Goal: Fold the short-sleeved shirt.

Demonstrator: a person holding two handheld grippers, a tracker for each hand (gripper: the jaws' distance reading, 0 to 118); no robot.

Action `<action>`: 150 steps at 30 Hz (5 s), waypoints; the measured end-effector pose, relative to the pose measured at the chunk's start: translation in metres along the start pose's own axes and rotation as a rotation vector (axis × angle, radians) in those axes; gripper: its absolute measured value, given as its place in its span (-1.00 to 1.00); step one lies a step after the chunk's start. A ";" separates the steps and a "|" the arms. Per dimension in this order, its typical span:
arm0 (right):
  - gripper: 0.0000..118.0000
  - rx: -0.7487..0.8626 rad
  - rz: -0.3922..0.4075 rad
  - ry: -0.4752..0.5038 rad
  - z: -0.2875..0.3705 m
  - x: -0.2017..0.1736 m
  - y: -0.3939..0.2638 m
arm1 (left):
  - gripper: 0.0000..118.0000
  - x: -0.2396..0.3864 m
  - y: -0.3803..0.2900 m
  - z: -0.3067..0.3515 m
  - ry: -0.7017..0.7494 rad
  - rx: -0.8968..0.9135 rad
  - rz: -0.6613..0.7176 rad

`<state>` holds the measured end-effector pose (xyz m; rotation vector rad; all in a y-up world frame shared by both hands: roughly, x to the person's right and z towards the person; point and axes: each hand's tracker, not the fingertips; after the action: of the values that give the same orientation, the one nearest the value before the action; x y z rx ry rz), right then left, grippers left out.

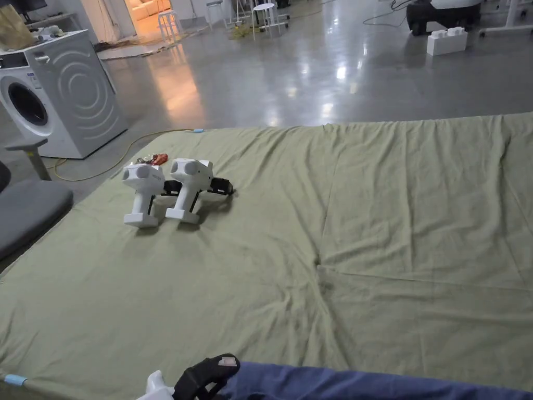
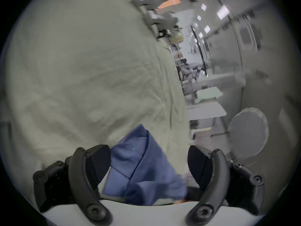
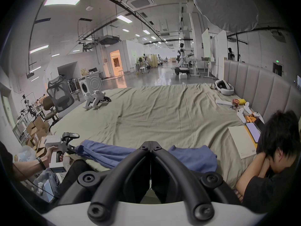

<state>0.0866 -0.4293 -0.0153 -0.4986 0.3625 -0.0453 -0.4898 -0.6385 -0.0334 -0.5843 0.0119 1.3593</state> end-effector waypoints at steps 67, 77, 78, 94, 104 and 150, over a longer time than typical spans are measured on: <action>-0.95 -0.203 -0.428 0.020 0.027 0.065 -0.084 | -0.01 0.135 -0.178 -0.130 0.064 -0.323 -0.661; -0.95 -0.236 -0.395 0.031 0.014 0.057 -0.077 | 0.62 0.043 -0.086 -0.093 0.066 -0.118 -0.094; -0.95 -0.236 -0.397 0.033 0.015 0.056 -0.076 | 0.45 0.041 -0.092 -0.101 0.040 -0.166 -0.091; -0.95 -0.213 -0.552 0.130 0.014 0.071 -0.087 | -0.67 0.151 -0.070 -0.034 0.176 0.011 -0.730; -0.95 -0.161 -0.504 0.070 0.030 0.064 -0.082 | -0.67 0.188 -0.250 -0.160 0.100 -0.331 -0.912; -0.96 -0.605 -0.168 0.040 -0.223 0.055 -0.072 | 0.85 0.111 -0.138 -0.142 0.002 -0.453 -0.443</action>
<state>0.0626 -0.6024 -0.1809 -1.1273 0.3712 -0.1103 -0.2919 -0.6062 -0.1394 -0.9068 -0.4108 0.9274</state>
